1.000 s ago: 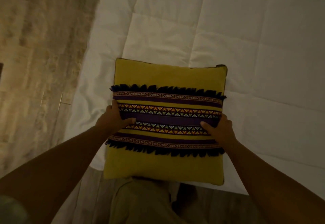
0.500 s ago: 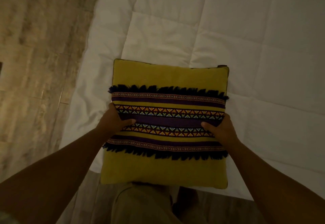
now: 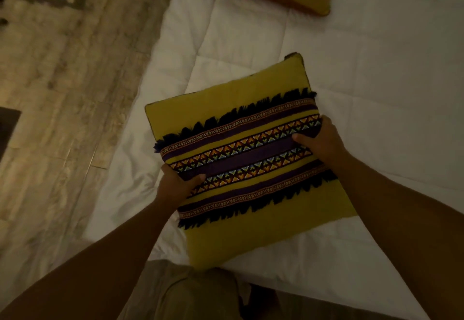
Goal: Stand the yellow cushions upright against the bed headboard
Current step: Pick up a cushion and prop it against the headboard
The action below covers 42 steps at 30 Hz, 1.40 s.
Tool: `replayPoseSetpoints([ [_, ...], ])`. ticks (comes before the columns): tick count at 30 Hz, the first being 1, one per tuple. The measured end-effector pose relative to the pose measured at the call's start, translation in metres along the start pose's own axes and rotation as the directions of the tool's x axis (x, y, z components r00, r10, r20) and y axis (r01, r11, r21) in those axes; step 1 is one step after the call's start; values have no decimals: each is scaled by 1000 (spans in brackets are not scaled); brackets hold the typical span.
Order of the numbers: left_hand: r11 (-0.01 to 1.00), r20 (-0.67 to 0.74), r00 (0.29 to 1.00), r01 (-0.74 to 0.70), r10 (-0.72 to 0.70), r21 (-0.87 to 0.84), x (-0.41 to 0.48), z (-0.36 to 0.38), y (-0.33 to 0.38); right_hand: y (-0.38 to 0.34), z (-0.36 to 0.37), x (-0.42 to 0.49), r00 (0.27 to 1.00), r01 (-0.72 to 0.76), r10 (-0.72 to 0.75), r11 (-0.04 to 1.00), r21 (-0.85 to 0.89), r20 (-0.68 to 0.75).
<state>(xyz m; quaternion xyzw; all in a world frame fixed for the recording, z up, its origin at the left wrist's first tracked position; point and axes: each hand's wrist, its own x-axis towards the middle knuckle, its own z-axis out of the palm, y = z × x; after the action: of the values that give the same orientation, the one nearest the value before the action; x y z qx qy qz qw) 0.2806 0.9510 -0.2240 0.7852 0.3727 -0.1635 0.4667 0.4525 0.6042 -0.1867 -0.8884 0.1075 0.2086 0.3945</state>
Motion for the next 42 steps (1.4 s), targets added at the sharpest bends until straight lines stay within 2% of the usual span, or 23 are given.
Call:
replayPoseSetpoints([
  [3, 996, -12, 1000, 26, -27, -82, -15, 18, -1, -21, -8, 21, 999, 27, -25, 995, -91, 24],
  [10, 958, -52, 980, 173, -190, -228, -59, 72, -19, -34, 9, 57, 985, 72, -32, 971, -229, 171],
  [17, 881, -56, 923, 345, -381, -324, -78, 112, -44, -27, 53, 78, 962, 163, -75, 930, -331, 263],
  [20, 859, -40, 899, 404, -437, -314, -71, 123, -57, -11, 69, 88, 961, 155, -61, 926, -343, 271],
  [25, 889, -11, 928, 353, -373, -293, -55, 127, -69, 4, 76, 102, 962, 150, -60, 931, -332, 265],
  [31, 887, 4, 933, 342, -359, -310, -54, 122, -68, 5, 76, 77, 979, 186, -148, 928, -322, 140],
  [34, 903, -50, 944, 297, -327, -310, -59, 111, -65, 5, 73, 54, 982, 191, -181, 940, -284, 63],
  [37, 910, -136, 928, 298, -347, -290, -61, 90, -58, 12, 68, 25, 992, 126, -117, 959, -254, 50],
  [40, 941, -180, 933, 275, -311, -197, -49, 60, -43, 30, 63, -6, 995, 103, -96, 962, -253, 39],
  [42, 960, -187, 942, 271, -279, -69, -33, 39, -30, 45, 59, -26, 997, 69, -56, 952, -297, 50],
])
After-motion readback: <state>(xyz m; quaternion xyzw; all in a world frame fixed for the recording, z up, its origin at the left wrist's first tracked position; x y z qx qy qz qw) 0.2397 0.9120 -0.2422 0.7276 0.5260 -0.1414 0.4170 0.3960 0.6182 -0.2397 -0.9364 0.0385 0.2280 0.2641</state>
